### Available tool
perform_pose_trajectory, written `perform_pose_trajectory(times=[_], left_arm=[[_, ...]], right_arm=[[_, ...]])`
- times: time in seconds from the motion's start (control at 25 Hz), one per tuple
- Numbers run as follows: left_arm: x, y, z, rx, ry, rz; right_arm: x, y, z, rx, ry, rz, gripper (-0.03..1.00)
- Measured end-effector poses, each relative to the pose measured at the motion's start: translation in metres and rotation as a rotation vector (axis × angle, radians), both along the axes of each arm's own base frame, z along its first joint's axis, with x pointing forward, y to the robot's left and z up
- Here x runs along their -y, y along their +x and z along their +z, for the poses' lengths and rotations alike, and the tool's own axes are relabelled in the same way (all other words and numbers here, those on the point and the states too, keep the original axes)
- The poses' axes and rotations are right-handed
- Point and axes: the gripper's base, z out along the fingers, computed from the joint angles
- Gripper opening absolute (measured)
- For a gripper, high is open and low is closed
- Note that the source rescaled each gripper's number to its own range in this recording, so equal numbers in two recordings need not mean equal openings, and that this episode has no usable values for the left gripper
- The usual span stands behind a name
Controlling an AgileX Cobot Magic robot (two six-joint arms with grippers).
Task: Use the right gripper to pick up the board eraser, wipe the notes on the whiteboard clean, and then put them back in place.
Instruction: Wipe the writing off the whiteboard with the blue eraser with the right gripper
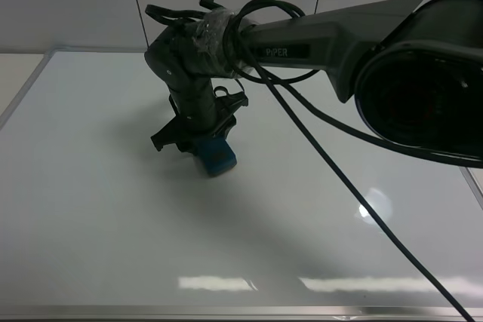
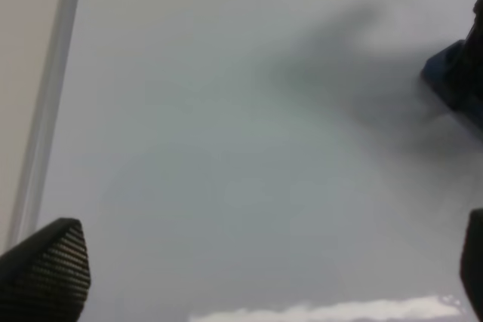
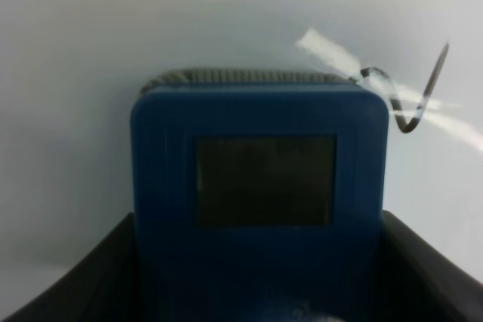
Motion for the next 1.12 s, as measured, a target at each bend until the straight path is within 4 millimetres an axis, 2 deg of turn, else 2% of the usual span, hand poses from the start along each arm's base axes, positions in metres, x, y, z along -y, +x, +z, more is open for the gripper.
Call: perform_pose_trajectory(times=[0.36, 0.84, 0.96, 1.12], left_arm=[[0.0, 0.0, 0.0, 0.0, 0.0, 0.0], [0.0, 0.0, 0.0, 0.0, 0.0, 0.0], [0.0, 0.0, 0.0, 0.0, 0.0, 0.0], [0.0, 0.0, 0.0, 0.0, 0.0, 0.0]], right_arm=[[0.022, 0.026, 0.0, -0.011, 0.037, -0.083, 0.02], [0.074, 0.07, 0.003, 0.011, 0.011, -0.204, 0.02], [0.076, 0.072, 0.004, 0.013, 0.009, -0.204, 0.02], [0.069, 0.067, 0.004, 0.024, -0.002, -0.174, 0.02]])
